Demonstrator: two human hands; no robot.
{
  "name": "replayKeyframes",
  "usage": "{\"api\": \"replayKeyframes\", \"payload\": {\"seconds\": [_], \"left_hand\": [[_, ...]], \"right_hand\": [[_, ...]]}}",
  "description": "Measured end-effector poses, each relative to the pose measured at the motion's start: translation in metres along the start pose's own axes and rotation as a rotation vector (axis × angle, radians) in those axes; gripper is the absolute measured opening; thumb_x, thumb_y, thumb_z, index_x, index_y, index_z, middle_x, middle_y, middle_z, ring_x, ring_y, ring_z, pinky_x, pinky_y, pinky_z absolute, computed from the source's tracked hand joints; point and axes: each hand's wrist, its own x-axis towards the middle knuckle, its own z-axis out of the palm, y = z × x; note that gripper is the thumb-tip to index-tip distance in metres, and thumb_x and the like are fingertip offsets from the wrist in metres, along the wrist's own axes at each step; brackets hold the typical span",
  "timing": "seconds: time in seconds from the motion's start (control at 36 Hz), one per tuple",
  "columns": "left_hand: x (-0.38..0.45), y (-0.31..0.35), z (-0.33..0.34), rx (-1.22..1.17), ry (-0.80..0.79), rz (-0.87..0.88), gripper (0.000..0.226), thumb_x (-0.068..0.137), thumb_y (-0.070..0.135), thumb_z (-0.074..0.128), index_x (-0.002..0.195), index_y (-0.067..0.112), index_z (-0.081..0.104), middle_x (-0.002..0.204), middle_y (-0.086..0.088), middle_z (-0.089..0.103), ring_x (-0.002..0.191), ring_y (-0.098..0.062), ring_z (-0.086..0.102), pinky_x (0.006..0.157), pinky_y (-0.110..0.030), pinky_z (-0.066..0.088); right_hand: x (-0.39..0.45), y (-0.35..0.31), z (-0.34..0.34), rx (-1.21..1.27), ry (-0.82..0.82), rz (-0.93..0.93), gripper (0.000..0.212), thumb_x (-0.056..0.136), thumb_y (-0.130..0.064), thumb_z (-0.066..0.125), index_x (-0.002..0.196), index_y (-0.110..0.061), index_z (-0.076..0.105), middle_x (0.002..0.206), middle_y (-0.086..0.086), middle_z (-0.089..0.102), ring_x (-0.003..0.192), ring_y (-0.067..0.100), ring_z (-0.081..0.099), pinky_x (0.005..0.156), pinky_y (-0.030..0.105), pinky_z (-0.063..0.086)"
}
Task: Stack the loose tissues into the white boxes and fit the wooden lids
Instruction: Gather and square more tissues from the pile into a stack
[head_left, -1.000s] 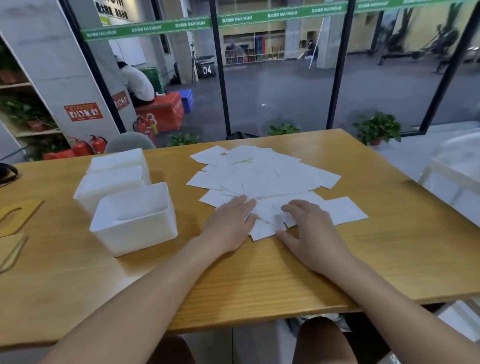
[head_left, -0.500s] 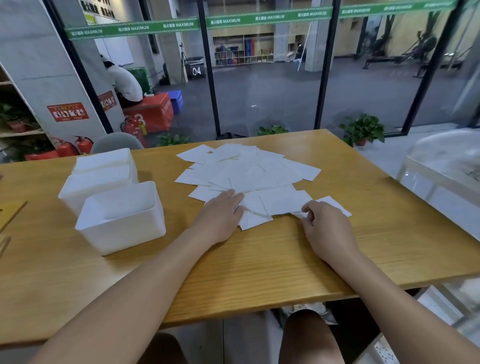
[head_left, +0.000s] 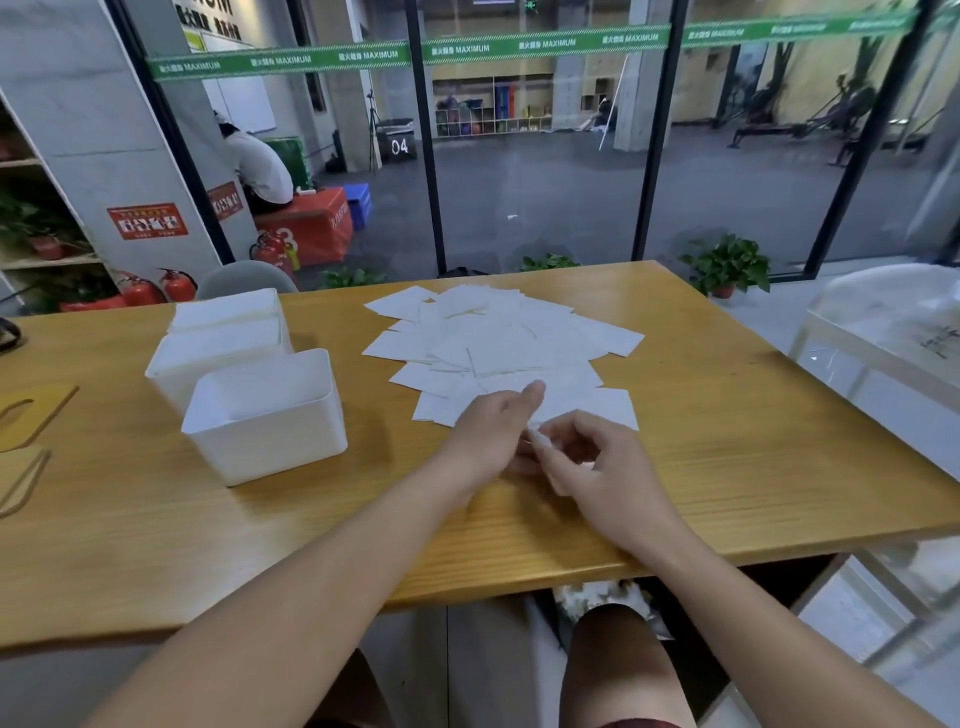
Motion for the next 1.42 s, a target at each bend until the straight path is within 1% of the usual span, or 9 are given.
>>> {"api": "replayKeyframes", "payload": {"seconds": [0.08, 0.25, 0.39, 0.56, 0.67, 0.78, 1.17, 1.33, 1.42], "left_hand": [[0.000, -0.011, -0.020, 0.215, 0.074, 0.042, 0.020, 0.100, 0.043, 0.076, 0.116, 0.033, 0.079, 0.116, 0.002, 0.077, 0.115, -0.012, 0.071, 0.090, -0.028, 0.058], [-0.007, -0.026, -0.060, 0.374, 0.065, 0.117, 0.022, 0.102, 0.023, 0.074, 0.117, 0.037, 0.081, 0.104, 0.019, 0.076, 0.099, 0.007, 0.069, 0.074, -0.008, 0.047], [-0.017, -0.031, -0.070, 0.510, 0.106, 0.213, 0.023, 0.103, 0.028, 0.074, 0.123, 0.037, 0.079, 0.101, 0.012, 0.074, 0.093, -0.003, 0.069, 0.080, -0.016, 0.051], [-0.031, -0.049, -0.085, 0.682, 0.160, 0.315, 0.030, 0.099, 0.029, 0.074, 0.127, 0.039, 0.076, 0.091, 0.022, 0.069, 0.085, 0.004, 0.062, 0.067, -0.010, 0.041], [-0.035, -0.052, -0.092, 0.691, 0.106, 0.320, 0.041, 0.098, 0.033, 0.076, 0.137, 0.042, 0.070, 0.128, 0.027, 0.068, 0.108, 0.005, 0.063, 0.090, -0.020, 0.050], [-0.034, -0.052, -0.093, 0.772, 0.046, 0.335, 0.041, 0.102, 0.038, 0.073, 0.142, 0.043, 0.067, 0.146, 0.026, 0.053, 0.134, 0.003, 0.043, 0.105, -0.020, 0.038], [-0.039, -0.055, -0.082, 0.850, 0.067, 0.397, 0.026, 0.105, 0.043, 0.067, 0.130, 0.040, 0.075, 0.132, 0.024, 0.060, 0.134, -0.005, 0.041, 0.117, -0.037, 0.039], [-0.038, -0.052, -0.079, 0.833, 0.022, 0.384, 0.030, 0.103, 0.047, 0.070, 0.133, 0.045, 0.072, 0.141, 0.028, 0.057, 0.142, 0.000, 0.034, 0.119, -0.032, 0.031], [-0.036, -0.051, -0.080, 0.807, 0.048, 0.387, 0.031, 0.102, 0.048, 0.072, 0.133, 0.045, 0.073, 0.142, 0.028, 0.058, 0.144, -0.001, 0.036, 0.122, -0.035, 0.033]], "right_hand": [[-0.005, 0.001, 0.013, 0.008, -0.116, 0.004, 0.009, 0.098, -0.024, 0.080, 0.104, -0.030, 0.077, 0.092, -0.007, 0.077, 0.088, 0.014, 0.074, 0.086, 0.039, 0.062], [0.008, 0.010, 0.006, -0.001, -0.117, 0.030, 0.010, 0.099, -0.029, 0.079, 0.107, -0.035, 0.080, 0.102, -0.015, 0.079, 0.100, 0.007, 0.075, 0.091, 0.027, 0.059], [0.023, 0.018, 0.004, 0.024, -0.103, 0.050, 0.008, 0.099, -0.026, 0.080, 0.104, -0.033, 0.081, 0.100, -0.010, 0.080, 0.095, 0.012, 0.076, 0.085, 0.032, 0.058], [0.049, 0.031, -0.007, -0.176, 0.034, -0.006, 0.016, 0.100, -0.021, 0.077, 0.108, -0.035, 0.077, 0.098, -0.020, 0.077, 0.096, 0.003, 0.072, 0.083, 0.015, 0.053], [0.068, 0.043, -0.017, -0.494, 0.062, 0.033, 0.037, 0.099, -0.020, 0.075, 0.135, -0.026, 0.070, 0.135, -0.008, 0.070, 0.126, 0.014, 0.063, 0.106, 0.035, 0.050], [0.078, 0.057, -0.023, -0.731, 0.043, 0.086, 0.050, 0.101, -0.030, 0.071, 0.149, -0.021, 0.061, 0.151, 0.003, 0.061, 0.141, 0.027, 0.054, 0.120, 0.049, 0.033], [0.076, 0.063, -0.026, -0.712, 0.103, 0.172, 0.052, 0.095, -0.045, 0.076, 0.140, -0.021, 0.065, 0.128, -0.001, 0.069, 0.125, 0.026, 0.061, 0.113, 0.048, 0.033], [0.076, 0.066, -0.031, -0.553, 0.144, 0.184, 0.017, 0.090, -0.032, 0.083, 0.102, -0.023, 0.076, 0.088, -0.010, 0.068, 0.092, 0.021, 0.062, 0.098, 0.044, 0.041], [0.074, 0.063, -0.032, -0.475, 0.168, 0.160, 0.012, 0.091, -0.020, 0.078, 0.081, -0.021, 0.071, 0.078, -0.008, 0.066, 0.082, 0.022, 0.064, 0.074, 0.039, 0.048]]}}
